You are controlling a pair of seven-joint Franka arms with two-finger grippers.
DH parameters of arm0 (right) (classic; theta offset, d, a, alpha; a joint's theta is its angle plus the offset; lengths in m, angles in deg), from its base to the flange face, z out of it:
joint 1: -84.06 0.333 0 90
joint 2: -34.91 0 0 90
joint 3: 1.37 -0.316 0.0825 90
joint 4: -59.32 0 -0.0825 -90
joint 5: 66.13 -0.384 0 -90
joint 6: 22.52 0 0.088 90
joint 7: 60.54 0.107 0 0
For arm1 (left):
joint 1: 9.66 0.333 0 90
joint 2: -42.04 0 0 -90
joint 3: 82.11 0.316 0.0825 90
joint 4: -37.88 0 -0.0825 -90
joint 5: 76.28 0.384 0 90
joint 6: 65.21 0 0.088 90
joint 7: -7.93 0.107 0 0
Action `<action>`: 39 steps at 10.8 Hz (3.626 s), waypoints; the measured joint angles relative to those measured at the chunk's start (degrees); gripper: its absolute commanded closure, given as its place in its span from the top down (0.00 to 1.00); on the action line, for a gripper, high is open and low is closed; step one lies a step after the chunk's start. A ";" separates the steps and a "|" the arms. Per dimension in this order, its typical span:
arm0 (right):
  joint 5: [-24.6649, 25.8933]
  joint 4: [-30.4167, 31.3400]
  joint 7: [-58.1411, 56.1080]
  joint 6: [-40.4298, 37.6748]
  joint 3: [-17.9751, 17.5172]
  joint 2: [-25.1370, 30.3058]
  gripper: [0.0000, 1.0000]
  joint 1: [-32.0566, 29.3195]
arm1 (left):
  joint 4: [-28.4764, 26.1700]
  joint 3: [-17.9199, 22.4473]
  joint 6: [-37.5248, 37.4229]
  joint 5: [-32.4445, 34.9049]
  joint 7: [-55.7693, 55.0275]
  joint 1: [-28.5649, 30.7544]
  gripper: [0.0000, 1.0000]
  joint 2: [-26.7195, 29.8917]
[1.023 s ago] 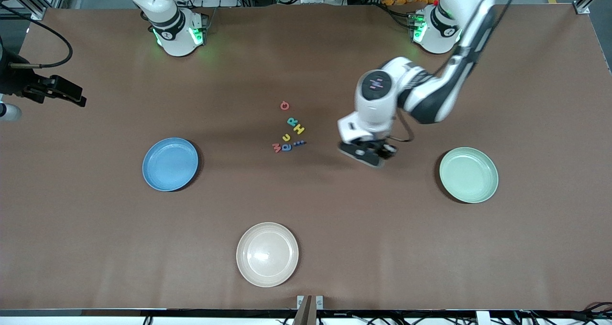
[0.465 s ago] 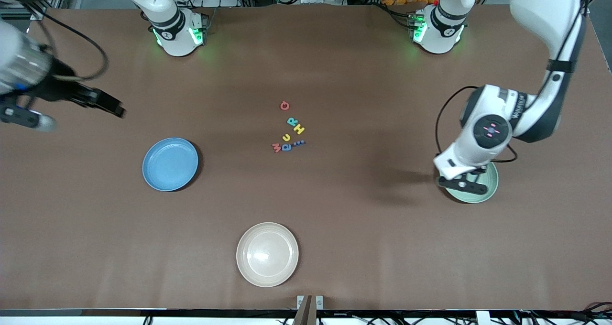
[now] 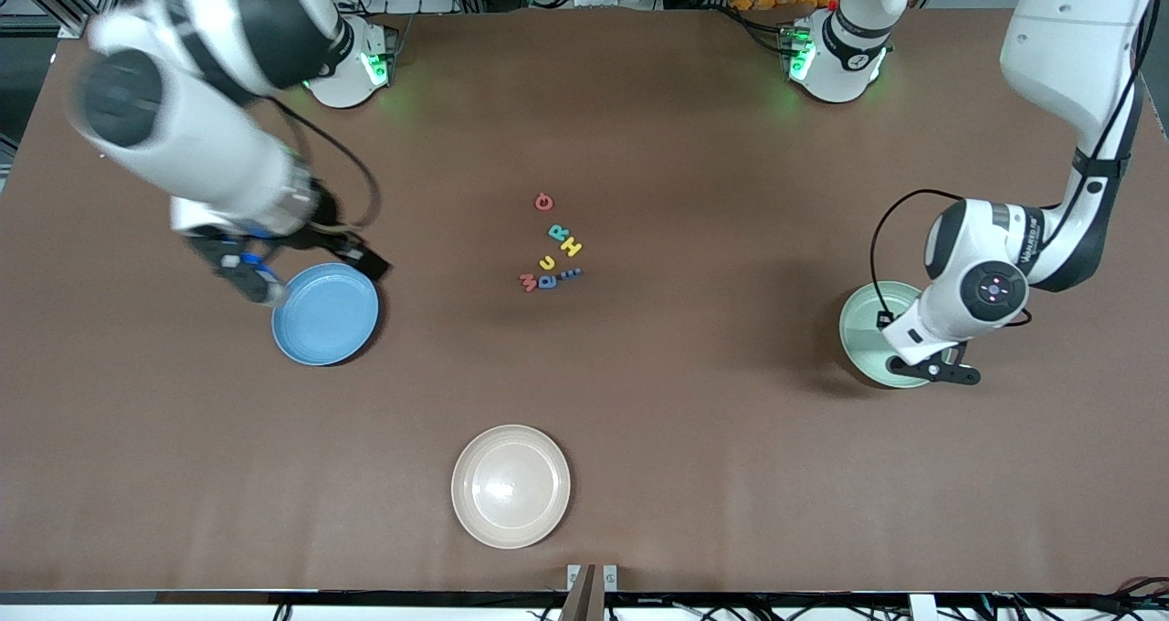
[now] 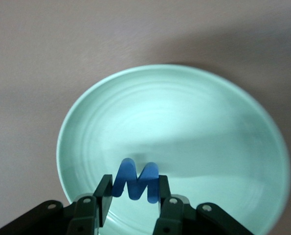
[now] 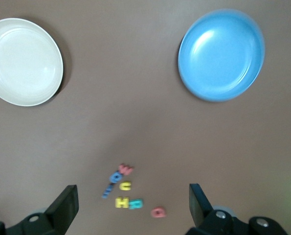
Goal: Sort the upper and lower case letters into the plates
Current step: 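Carry the M to the green plate while the right gripper reaches the blue plate, then release the M and move the left gripper back over the letters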
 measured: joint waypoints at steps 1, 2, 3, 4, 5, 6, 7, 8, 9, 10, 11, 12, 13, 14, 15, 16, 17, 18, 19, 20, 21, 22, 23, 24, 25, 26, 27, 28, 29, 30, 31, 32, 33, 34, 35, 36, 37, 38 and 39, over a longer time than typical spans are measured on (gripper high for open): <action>0.02 0.01 5.37 1.93 0.00 -1.81 1.00 2.35 | 0.52 0.88 0.34 -3.92 3.49 0.22 1.00 -0.25; 0.05 0.01 10.08 3.70 0.00 -3.59 1.00 4.38 | 1.14 1.28 0.45 -7.19 6.88 0.27 1.00 -0.18; 0.09 0.03 14.18 5.33 0.02 -5.45 1.00 6.28 | 2.02 1.25 0.51 -8.69 8.64 0.10 1.00 0.02; 0.13 0.09 17.86 7.27 0.03 -7.55 1.00 8.23 | 2.93 1.07 0.21 -9.10 8.88 -0.59 1.00 0.72; 0.14 0.12 21.08 9.38 0.04 -9.76 1.00 9.99 | 3.74 0.78 -1.45 -9.35 8.70 -2.00 1.00 2.19; 0.14 0.18 23.66 11.24 0.06 -11.82 1.00 11.52 | 4.50 0.59 -4.37 -9.47 7.96 -4.00 1.00 4.13; 0.15 0.24 26.40 13.35 0.07 -13.96 1.00 12.97 | 5.44 0.40 -8.22 -9.49 6.54 -6.37 1.00 6.49; 0.16 0.32 29.19 15.48 0.09 -16.11 1.00 14.02 | 6.12 0.26 -11.13 -9.50 5.34 -8.67 1.00 9.05; 0.17 0.35 32.20 17.51 0.10 -18.21 1.00 14.72 | 6.46 0.18 -13.24 -9.51 4.46 -10.67 1.00 11.73; 0.17 0.36 34.69 19.12 0.11 -20.00 1.00 15.07 | 6.57 0.13 -15.06 -9.51 3.75 -12.40 1.00 14.30; 0.18 0.35 36.20 20.53 0.13 -21.35 1.00 15.13 | 6.59 0.11 -16.47 -9.52 2.45 -14.15 1.00 16.70; 0.17 0.34 37.03 21.77 0.23 -22.20 1.00 15.12 | 6.58 0.06 -17.64 -9.53 0.22 -16.12 1.00 18.69; 0.17 0.32 38.15 22.82 0.28 -22.82 1.00 15.12 | 6.57 -0.07 -18.67 -9.53 -2.47 -18.31 1.00 20.20; 0.17 0.35 39.20 23.44 0.26 -23.52 1.00 15.21 | 6.55 -0.66 -19.39 -9.53 -4.91 -19.99 1.00 21.27; 0.17 0.34 39.91 23.81 0.24 -24.31 1.00 15.55 | 6.53 -1.98 -19.65 -9.53 -6.67 -20.74 1.00 22.06; 0.15 0.36 40.25 24.03 0.24 -25.03 1.00 15.96 | 6.50 -3.19 -19.69 -9.53 -7.86 -20.98 1.00 22.41; 0.03 0.35 40.75 24.29 0.23 -25.66 1.00 16.38 | 6.44 -4.11 -19.70 -9.53 -9.23 -21.09 1.00 22.44; 0.00 0.37 41.74 25.16 0.22 -26.36 1.00 16.93 | 6.19 -4.81 -19.70 -9.54 -10.77 -21.23 1.00 22.42; 0.02 0.38 43.01 25.99 0.22 -27.08 1.00 17.61 | 5.85 -5.51 -19.70 -9.54 -12.55 -21.51 1.00 22.38; 0.02 0.41 43.57 26.50 0.21 -27.75 0.98 18.20 | 5.47 -6.09 -19.70 -9.54 -13.95 -21.82 1.00 22.32; 0.02 0.49 43.94 27.22 0.21 -28.26 0.93 18.58 | 4.97 -6.42 -19.70 -9.54 -14.28 -22.01 1.00 22.30; 0.02 0.56 44.07 27.61 0.22 -28.65 0.83 18.70 | 4.49 -6.52 -19.70 -9.54 -14.28 -22.09 1.00 22.24; 0.02 0.67 44.07 27.91 0.21 -28.97 0.79 18.81 | 4.04 -6.53 -19.70 -9.54 -14.28 -22.13 1.00 22.18; 0.02 0.83 44.07 28.51 0.21 -29.17 0.69 19.15 | 3.72 -6.54 -19.70 -9.54 -14.28 -22.24 1.00 22.16; 0.02 1.12 44.14 28.85 0.20 -29.20 0.67 19.46 | 3.61 -6.54 -19.70 -9.54 -14.28 -22.53 1.00 22.07; 0.02 1.43 44.14 29.14 0.21 -29.20 0.63 19.58 | 3.61 -6.55 -19.70 -9.54 -14.28 -22.81 1.00 21.98; 0.02 1.62 44.16 29.26 0.21 -29.20 0.61 19.61 | 3.60 -6.56 -19.70 -9.54 -14.28 -23.03 1.00 21.88; 0.02 1.68 44.16 29.36 0.21 -29.20 0.61 19.68 | 3.57 -6.57 -19.70 -9.54 -14.28 -23.34 1.00 21.73; 0.02 1.73 44.16 29.43 0.21 -29.20 0.57 19.74 | 3.55 -6.59 -19.70 -9.54 -14.30 -23.64 1.00 21.51; 0.02 1.88 44.16 29.50 0.21 -29.20 0.54 19.77 | 3.54 -6.59 -19.70 -9.54 -14.31 -23.90 1.00 21.27; 0.02 2.01 44.16 29.65 0.21 -29.20 0.49 19.77 | 3.54 -6.59 -19.70 -9.54 -14.32 -24.17 1.00 21.07; 0.02 2.08 44.16 29.75 0.21 -29.20 0.41 19.78 | 3.54 -6.61 -19.70 -9.54 -14.32 -24.56 1.00 20.92; 0.01 2.20 44.17 29.79 0.21 -29.21 0.18 19.78 | 3.54 -6.63 -19.70 -9.54 -14.33 -25.02 1.00 20.81; 0.02 2.39 44.17 29.91 0.20 -29.23 0.00 19.85 | 3.54 -6.63 -19.69 -9.95 -14.37 -25.50 1.00 20.78; 0.02 2.71 44.17 30.35 0.20 -29.23 0.00 19.97 | 3.54 -6.64 -19.67 -11.24 -14.37 -25.89 1.00 20.76; 0.02 2.88 44.17 31.13 0.18 -29.23 0.00 20.02 | 3.54 -6.65 -19.65 -12.45 -14.37 -26.23 1.00 20.73; -0.04 2.96 44.17 31.36 0.20 -29.23 0.00 20.03 | 3.54 -6.66 -19.64 -13.20 -14.37 -26.55 1.00 20.69; -0.33 2.96 44.17 31.42 0.24 -29.23 0.00 20.02 | 3.55 -6.67 -19.64 -13.53 -14.76 -27.12 1.00 20.61; -0.55 2.94 44.17 31.53 0.29 -29.22 0.00 19.96 | 3.55 -6.69 -19.58 -13.56 -15.68 -27.65 1.00 20.52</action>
